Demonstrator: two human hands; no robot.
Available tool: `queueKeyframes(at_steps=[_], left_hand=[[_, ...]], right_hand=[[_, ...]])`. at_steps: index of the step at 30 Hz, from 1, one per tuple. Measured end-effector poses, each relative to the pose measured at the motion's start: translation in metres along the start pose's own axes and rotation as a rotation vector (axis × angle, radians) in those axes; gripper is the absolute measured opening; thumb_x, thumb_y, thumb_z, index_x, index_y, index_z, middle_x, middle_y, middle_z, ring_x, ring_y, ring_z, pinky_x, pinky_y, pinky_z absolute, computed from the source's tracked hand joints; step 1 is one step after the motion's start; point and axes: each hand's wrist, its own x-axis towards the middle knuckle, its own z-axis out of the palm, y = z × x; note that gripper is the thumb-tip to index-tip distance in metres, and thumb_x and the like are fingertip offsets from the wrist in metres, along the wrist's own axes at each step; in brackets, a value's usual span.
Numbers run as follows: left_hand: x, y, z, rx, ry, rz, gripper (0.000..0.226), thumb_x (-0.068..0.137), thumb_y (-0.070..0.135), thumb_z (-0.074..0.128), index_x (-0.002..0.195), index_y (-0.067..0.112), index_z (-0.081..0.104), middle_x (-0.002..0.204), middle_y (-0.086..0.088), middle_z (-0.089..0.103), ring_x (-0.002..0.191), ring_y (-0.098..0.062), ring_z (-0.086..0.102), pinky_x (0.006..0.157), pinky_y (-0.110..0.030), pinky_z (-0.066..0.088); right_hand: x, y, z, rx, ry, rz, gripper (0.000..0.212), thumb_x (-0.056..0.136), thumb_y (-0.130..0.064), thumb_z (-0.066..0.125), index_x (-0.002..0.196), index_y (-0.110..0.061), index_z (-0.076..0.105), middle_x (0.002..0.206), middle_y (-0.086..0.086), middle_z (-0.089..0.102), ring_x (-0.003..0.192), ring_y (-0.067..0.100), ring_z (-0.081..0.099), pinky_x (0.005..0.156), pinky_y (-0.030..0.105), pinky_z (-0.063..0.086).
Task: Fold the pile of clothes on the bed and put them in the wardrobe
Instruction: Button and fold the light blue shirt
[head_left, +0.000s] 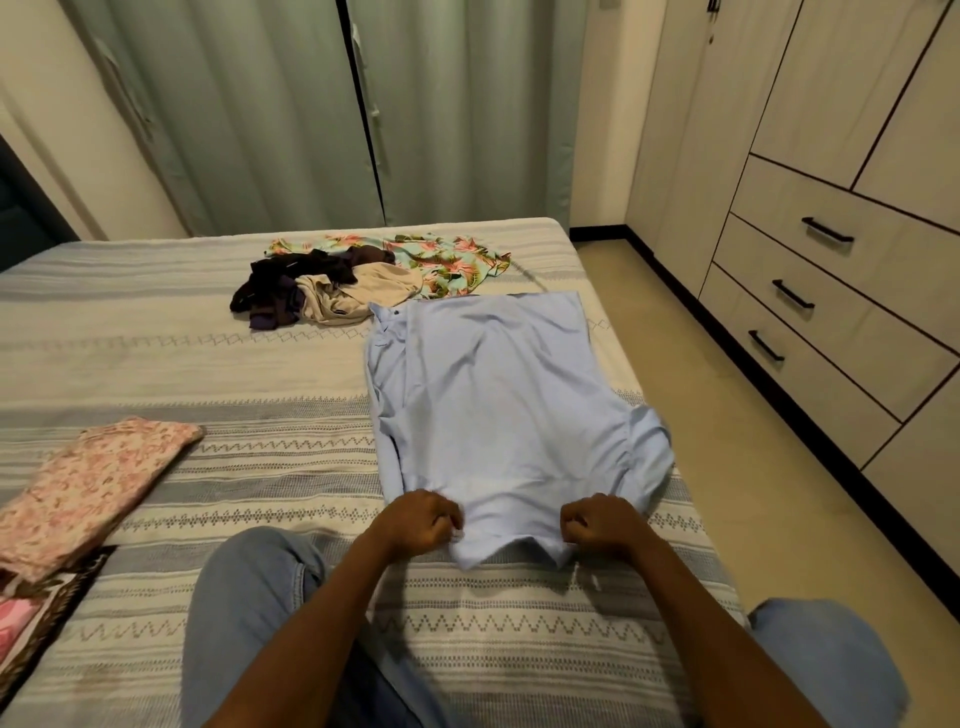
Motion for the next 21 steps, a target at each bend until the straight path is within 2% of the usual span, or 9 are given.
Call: queueKeyframes(at_steps=[2, 4, 7, 11, 14, 18, 21], left_hand=[[0.003, -0.002, -0.005, -0.138, 0.132, -0.126, 0.042, 0.076, 0.033, 0.037, 0.084, 0.023, 0.077, 0.078, 0.008, 0.073, 0.067, -0.001, 0.061, 0.066, -0.022, 0.046], [0.006, -0.008, -0.014, -0.219, 0.275, -0.276, 0.035, 0.077, 0.025, 0.041, 0.080, 0.024, 0.076, 0.069, 0.007, 0.070, 0.061, -0.005, 0.060, 0.062, -0.025, 0.047], [0.015, -0.024, -0.036, -0.231, 0.409, -0.441, 0.027, 0.084, 0.013, 0.049, 0.082, 0.021, 0.076, 0.083, -0.004, 0.074, 0.073, -0.022, 0.066, 0.068, -0.032, 0.052], [0.025, -0.052, -0.062, -0.249, 0.443, -0.622, 0.027, 0.092, 0.008, 0.048, 0.098, 0.010, 0.074, 0.105, -0.009, 0.072, 0.093, -0.027, 0.065, 0.074, -0.030, 0.045], [0.027, -0.082, -0.071, -0.352, 0.465, -0.772, 0.023, 0.094, 0.011, 0.049, 0.104, 0.008, 0.070, 0.114, -0.013, 0.069, 0.105, -0.032, 0.062, 0.079, -0.031, 0.044], [0.026, -0.110, -0.075, -0.408, 0.468, -0.872, 0.023, 0.096, 0.020, 0.053, 0.105, 0.006, 0.068, 0.110, -0.015, 0.069, 0.100, -0.034, 0.063, 0.086, -0.041, 0.052], [0.022, -0.129, -0.075, -0.435, 0.481, -0.915, 0.020, 0.092, 0.021, 0.053, 0.102, 0.013, 0.069, 0.107, -0.011, 0.070, 0.096, -0.034, 0.065, 0.086, -0.043, 0.054]], right_hand=[[0.009, -0.002, -0.002, 0.052, 0.059, 0.050, 0.036, 0.077, -0.051, 0.037, 0.069, -0.024, 0.059, 0.073, -0.005, 0.067, 0.066, 0.014, 0.058, 0.067, 0.034, 0.047], [0.020, -0.011, -0.004, 0.024, 0.127, 0.057, 0.031, 0.084, -0.051, 0.043, 0.071, -0.027, 0.058, 0.079, -0.003, 0.070, 0.069, 0.015, 0.060, 0.068, 0.035, 0.049], [0.043, -0.035, -0.006, -0.003, 0.184, 0.028, 0.025, 0.094, -0.043, 0.051, 0.088, -0.028, 0.069, 0.088, -0.004, 0.073, 0.077, 0.018, 0.065, 0.071, 0.033, 0.052], [0.078, -0.074, -0.007, 0.055, 0.194, -0.006, 0.024, 0.096, -0.039, 0.052, 0.099, -0.029, 0.073, 0.094, -0.005, 0.074, 0.083, 0.019, 0.066, 0.074, 0.032, 0.051], [0.106, -0.101, -0.005, 0.097, 0.196, -0.069, 0.023, 0.097, -0.035, 0.052, 0.106, -0.030, 0.072, 0.106, -0.010, 0.073, 0.096, 0.017, 0.066, 0.079, 0.030, 0.049], [0.150, -0.132, -0.003, 0.129, 0.221, -0.154, 0.028, 0.099, -0.029, 0.052, 0.122, -0.029, 0.067, 0.118, -0.006, 0.070, 0.108, 0.017, 0.061, 0.084, 0.030, 0.045], [0.189, -0.157, -0.007, 0.104, 0.251, -0.224, 0.034, 0.100, -0.030, 0.052, 0.131, -0.023, 0.063, 0.132, -0.002, 0.064, 0.121, 0.023, 0.056, 0.098, 0.037, 0.044]])
